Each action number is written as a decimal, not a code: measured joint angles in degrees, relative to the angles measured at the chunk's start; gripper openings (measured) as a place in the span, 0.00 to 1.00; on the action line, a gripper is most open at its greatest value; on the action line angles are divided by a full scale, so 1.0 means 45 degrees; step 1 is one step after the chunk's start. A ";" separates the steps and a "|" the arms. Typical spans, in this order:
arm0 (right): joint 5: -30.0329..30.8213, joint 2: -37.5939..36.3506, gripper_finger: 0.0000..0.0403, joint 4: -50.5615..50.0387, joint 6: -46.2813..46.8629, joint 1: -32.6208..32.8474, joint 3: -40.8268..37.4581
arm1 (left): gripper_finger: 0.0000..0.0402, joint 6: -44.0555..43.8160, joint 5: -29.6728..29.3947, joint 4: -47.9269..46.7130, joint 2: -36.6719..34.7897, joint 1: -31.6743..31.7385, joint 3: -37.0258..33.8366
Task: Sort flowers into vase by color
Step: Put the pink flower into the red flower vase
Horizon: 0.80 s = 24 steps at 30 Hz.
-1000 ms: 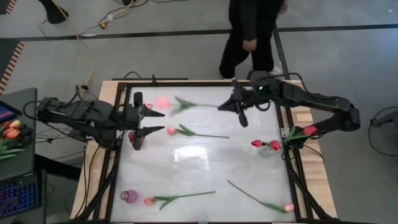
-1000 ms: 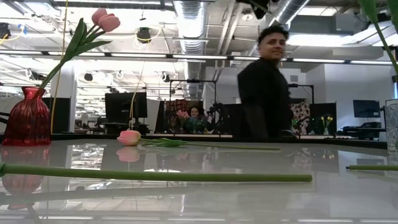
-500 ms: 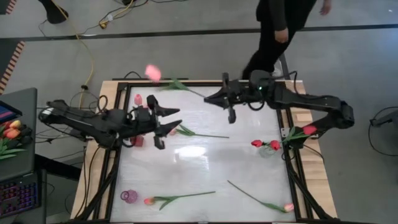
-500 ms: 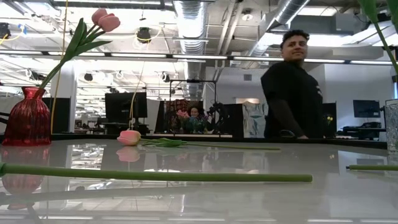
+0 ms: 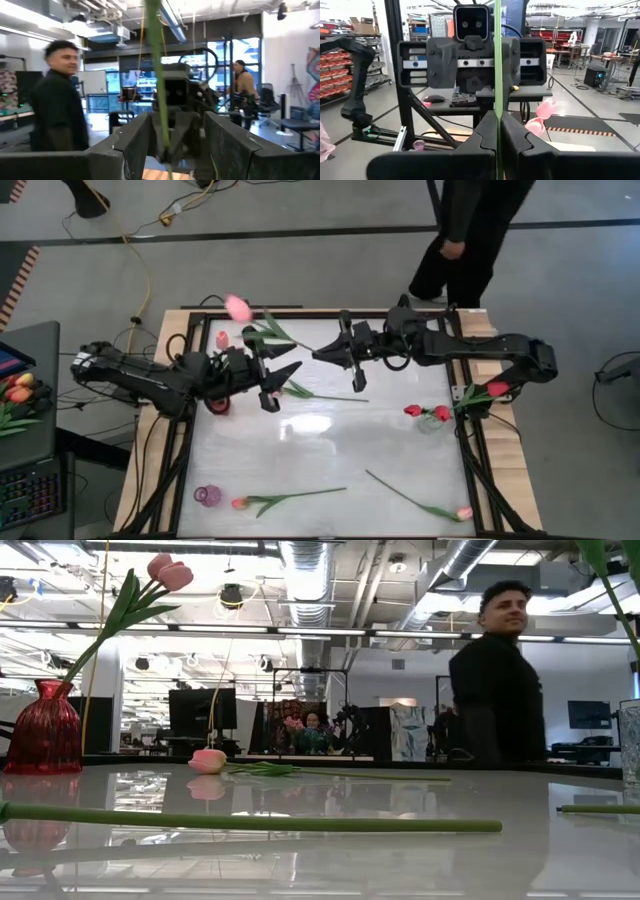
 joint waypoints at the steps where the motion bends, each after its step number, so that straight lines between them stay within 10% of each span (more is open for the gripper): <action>1: 0.0004 0.0019 0.07 -0.0030 0.0000 0.0000 0.0000 | 0.44 0.0069 0.0033 0.0088 0.0001 0.0044 0.0000; 24: 0.0317 0.0126 0.07 -0.0092 -0.0010 -0.0010 0.0005 | 0.33 -0.0934 0.2355 0.0797 0.0001 0.1037 0.0005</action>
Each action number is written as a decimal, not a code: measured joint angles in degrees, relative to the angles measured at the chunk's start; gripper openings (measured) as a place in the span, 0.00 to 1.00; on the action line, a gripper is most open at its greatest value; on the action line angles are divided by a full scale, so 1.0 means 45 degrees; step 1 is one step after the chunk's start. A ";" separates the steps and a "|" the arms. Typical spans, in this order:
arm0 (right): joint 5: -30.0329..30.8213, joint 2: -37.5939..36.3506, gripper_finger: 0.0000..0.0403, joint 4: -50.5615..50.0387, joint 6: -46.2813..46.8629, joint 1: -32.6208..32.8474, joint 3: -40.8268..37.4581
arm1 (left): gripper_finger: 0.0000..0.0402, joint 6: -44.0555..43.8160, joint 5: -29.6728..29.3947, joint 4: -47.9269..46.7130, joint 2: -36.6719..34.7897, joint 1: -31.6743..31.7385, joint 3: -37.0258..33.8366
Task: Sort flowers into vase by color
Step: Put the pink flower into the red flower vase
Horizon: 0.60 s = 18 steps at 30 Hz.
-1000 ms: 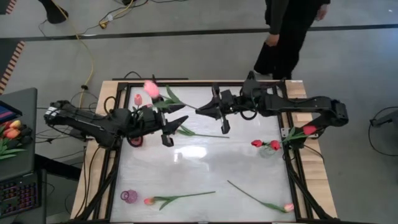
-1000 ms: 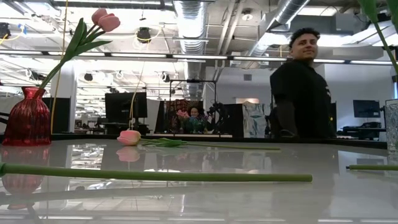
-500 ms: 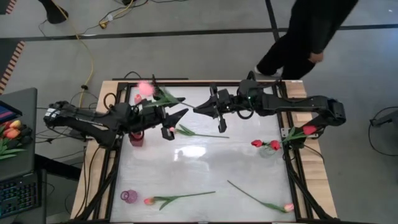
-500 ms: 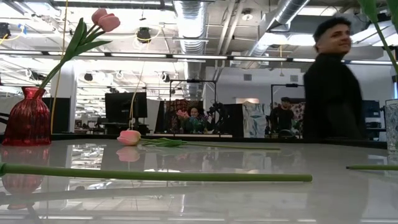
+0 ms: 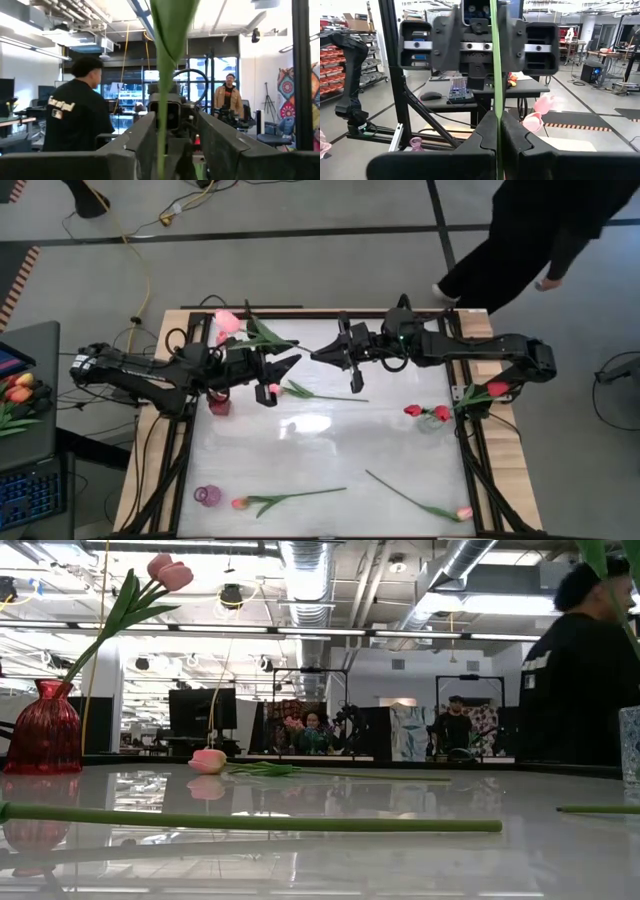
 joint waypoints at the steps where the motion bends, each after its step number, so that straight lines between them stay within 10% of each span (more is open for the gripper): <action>1: -0.0002 0.0000 0.07 -0.0007 0.0000 0.0000 0.0000 | 0.30 0.0000 0.0025 0.0050 0.0000 0.0002 0.0000; 18: 0.0001 -0.0010 0.13 -0.0034 -0.0005 0.0005 0.0000 | 0.00 0.0136 -0.0133 0.0416 0.0005 0.0000 0.0000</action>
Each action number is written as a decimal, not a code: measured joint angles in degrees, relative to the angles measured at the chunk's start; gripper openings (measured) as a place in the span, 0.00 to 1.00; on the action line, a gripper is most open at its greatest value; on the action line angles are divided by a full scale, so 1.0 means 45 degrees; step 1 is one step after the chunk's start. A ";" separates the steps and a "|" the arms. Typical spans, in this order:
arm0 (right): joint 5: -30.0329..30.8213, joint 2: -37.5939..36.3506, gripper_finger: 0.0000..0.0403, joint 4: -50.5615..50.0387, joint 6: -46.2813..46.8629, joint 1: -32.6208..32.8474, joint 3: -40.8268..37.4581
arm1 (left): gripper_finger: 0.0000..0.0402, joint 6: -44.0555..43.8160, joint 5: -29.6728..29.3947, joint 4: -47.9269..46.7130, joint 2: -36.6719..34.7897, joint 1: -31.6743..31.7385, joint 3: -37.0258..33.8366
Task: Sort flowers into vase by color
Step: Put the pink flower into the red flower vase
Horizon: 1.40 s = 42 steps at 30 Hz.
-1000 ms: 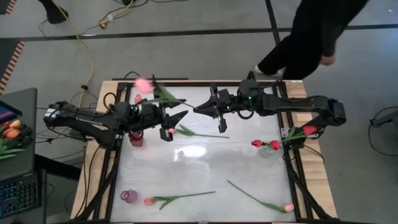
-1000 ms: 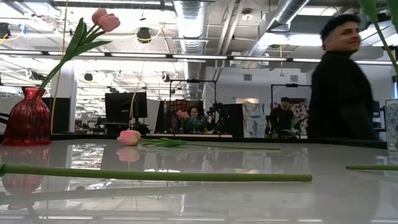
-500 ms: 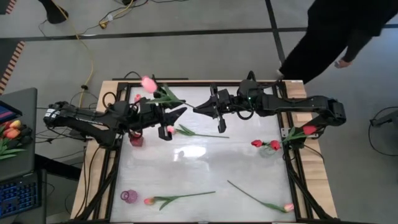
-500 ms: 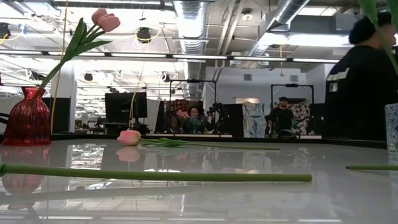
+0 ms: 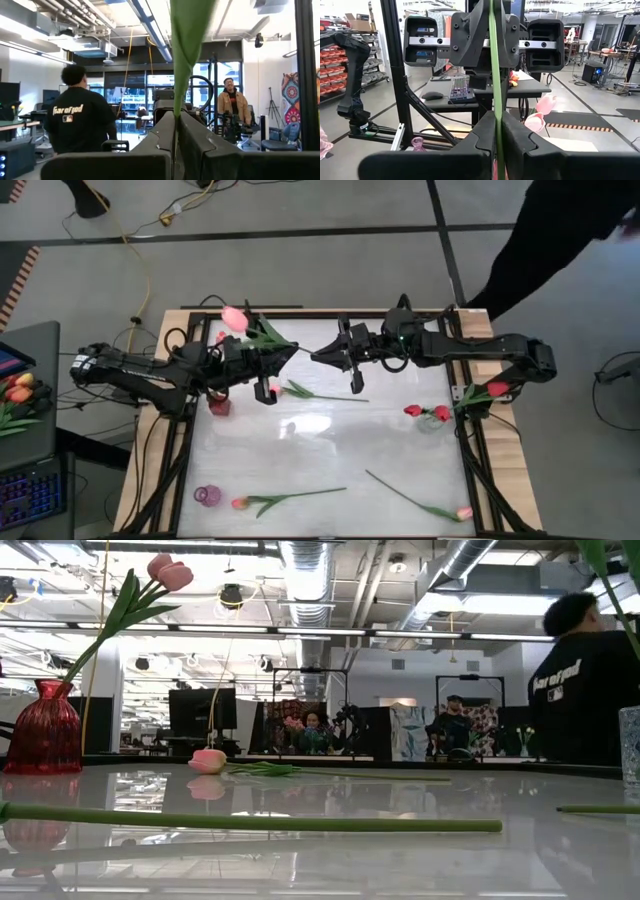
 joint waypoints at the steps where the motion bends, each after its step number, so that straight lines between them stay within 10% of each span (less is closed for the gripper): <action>1: 0.0002 0.0000 0.13 0.0000 0.0004 0.0000 0.0000 | 0.00 0.0000 0.0000 0.0000 0.0000 0.0000 0.0000; 10: -0.0040 0.0000 0.17 -0.0156 -0.0442 0.0000 0.0005 | 0.00 0.0163 0.0015 -0.0259 -0.0096 0.0000 0.0005; 17: -0.1649 0.0000 0.39 -0.0700 -0.0248 -0.0162 0.0192 | 0.00 -0.0356 0.0049 -0.1741 -0.0927 -0.0009 0.0043; 26: -0.1685 -0.0256 0.67 -0.2840 -0.0245 -0.0948 0.1044 | 0.00 -0.2910 0.0421 -0.8508 -0.2769 -0.0053 0.1824; 42: -0.1723 -0.0636 0.69 -0.4628 -0.0651 -0.1341 0.1132 | 0.00 -0.7407 0.0084 -1.9142 -0.5479 -0.0677 0.3094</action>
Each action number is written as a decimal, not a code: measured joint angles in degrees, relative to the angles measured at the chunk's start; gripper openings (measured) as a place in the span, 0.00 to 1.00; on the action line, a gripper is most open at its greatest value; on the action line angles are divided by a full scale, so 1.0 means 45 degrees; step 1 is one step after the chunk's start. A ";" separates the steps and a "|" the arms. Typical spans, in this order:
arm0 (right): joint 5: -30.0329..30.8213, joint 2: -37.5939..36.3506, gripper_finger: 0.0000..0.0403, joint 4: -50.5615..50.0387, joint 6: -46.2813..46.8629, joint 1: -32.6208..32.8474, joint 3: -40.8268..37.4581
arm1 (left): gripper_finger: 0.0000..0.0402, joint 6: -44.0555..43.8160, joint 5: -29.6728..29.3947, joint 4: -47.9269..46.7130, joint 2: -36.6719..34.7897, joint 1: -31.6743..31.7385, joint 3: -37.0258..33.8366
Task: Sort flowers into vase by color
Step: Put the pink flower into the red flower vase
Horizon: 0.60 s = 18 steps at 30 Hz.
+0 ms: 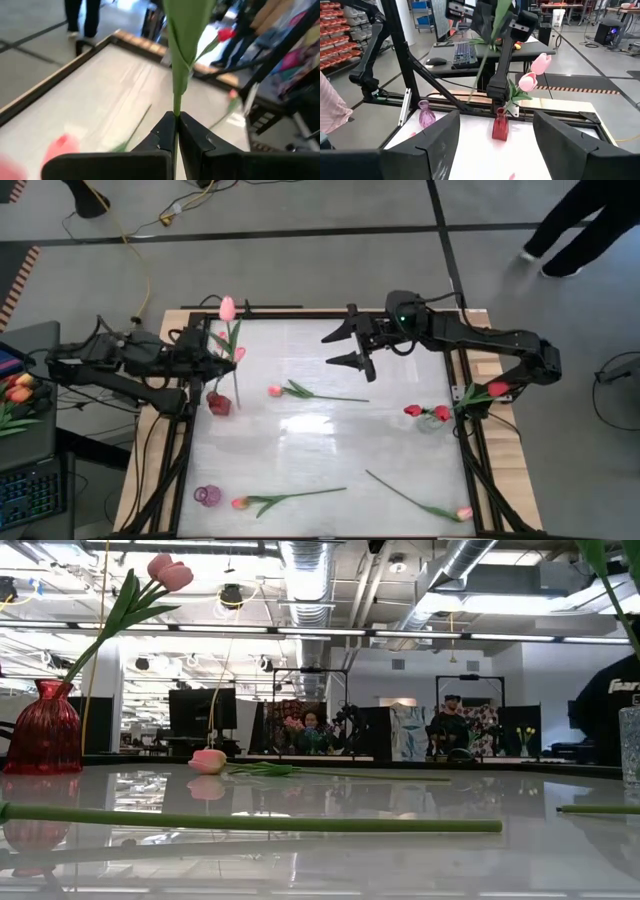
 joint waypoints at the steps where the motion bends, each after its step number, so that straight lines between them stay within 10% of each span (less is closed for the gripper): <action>1: 0.0000 0.0000 0.69 -0.0024 -0.0007 0.0000 0.0000 | 0.00 -0.0034 -0.0082 -0.0388 -0.0071 -0.0060 0.0000; 18: 0.0000 0.0039 0.69 -0.0810 -0.0029 0.0000 -0.0014 | 0.00 0.0922 -0.0396 -0.3096 -0.1420 -0.0957 -0.1433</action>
